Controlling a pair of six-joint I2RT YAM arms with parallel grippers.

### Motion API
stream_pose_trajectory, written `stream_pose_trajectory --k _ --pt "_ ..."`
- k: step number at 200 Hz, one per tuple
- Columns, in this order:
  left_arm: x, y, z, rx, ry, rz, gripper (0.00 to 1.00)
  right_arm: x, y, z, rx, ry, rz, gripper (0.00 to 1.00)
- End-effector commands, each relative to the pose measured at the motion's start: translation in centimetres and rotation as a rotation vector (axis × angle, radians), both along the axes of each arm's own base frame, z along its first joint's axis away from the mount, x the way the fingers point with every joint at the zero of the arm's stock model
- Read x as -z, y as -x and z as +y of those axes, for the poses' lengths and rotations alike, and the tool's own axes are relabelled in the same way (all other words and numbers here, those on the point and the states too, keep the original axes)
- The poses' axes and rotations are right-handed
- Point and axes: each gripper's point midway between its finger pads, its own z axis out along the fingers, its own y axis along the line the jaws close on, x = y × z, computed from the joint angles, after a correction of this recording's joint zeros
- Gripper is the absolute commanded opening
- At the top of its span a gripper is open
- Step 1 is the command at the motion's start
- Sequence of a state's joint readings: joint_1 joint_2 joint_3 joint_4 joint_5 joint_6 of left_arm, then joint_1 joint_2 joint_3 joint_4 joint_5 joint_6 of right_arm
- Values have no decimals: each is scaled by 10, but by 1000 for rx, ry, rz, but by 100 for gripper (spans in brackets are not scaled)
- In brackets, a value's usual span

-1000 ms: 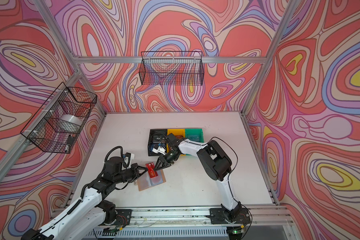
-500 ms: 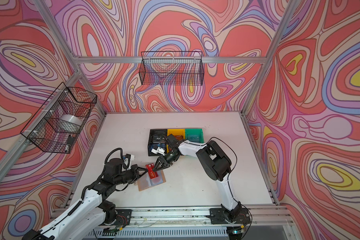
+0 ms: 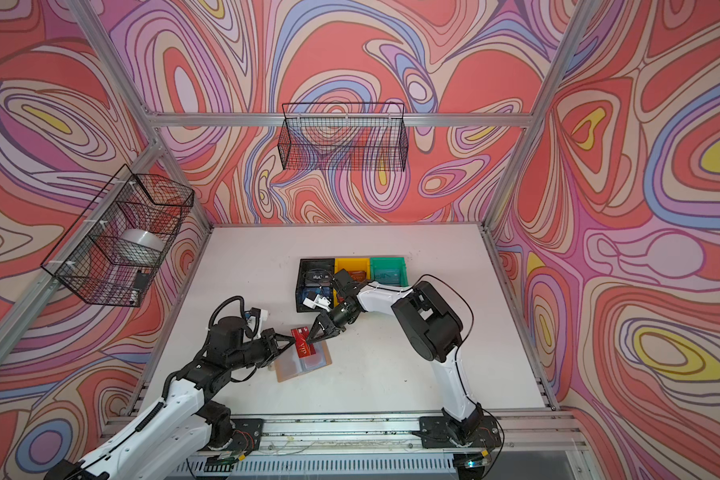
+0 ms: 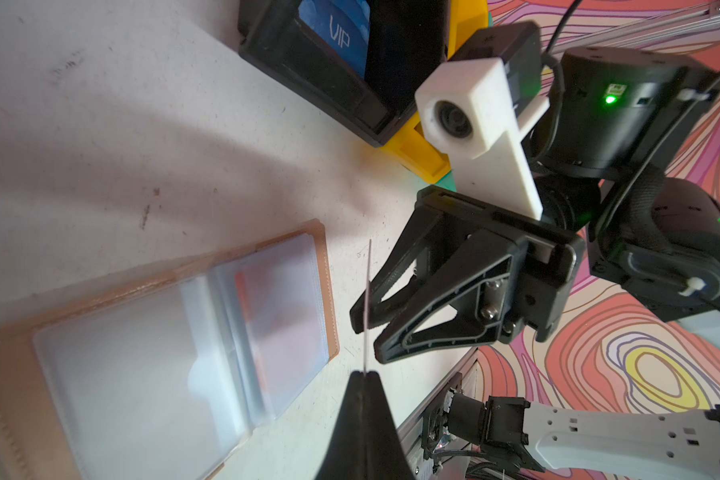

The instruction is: Take the credit cards out of the card holder

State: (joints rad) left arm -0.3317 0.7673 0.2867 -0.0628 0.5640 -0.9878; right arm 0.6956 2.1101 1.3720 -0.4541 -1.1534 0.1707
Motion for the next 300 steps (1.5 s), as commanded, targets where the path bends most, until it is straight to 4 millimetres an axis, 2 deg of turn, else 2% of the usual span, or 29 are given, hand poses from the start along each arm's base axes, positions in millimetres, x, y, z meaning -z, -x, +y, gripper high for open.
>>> stream_pose_trajectory --k 1,83,102,126,164,186,212,268,300 --pt "13 5 3 -1 -16 36 0 -34 11 10 -61 -130 -17 22" --pt "26 12 5 -2 -23 69 0 -51 5 14 -67 -153 -51 19" --pt "26 12 4 1 -23 71 0 -54 4 14 -66 -150 -58 13" --pt "25 12 5 -1 -22 65 0 -54 3 14 -64 -137 -63 0" --pt "24 14 6 1 -30 60 2 -48 0 5 -61 -71 -89 0" --pt "26 14 7 -2 -42 64 3 -36 -14 -12 -56 84 -199 0" --pt "30 15 9 0 -57 79 3 -25 -46 -43 -61 340 -419 0" --pt "31 11 7 4 -61 85 4 -42 -109 -99 -243 664 -914 0" --pt "31 11 8 -4 -66 83 4 -55 -127 -110 -342 705 -1017 0"
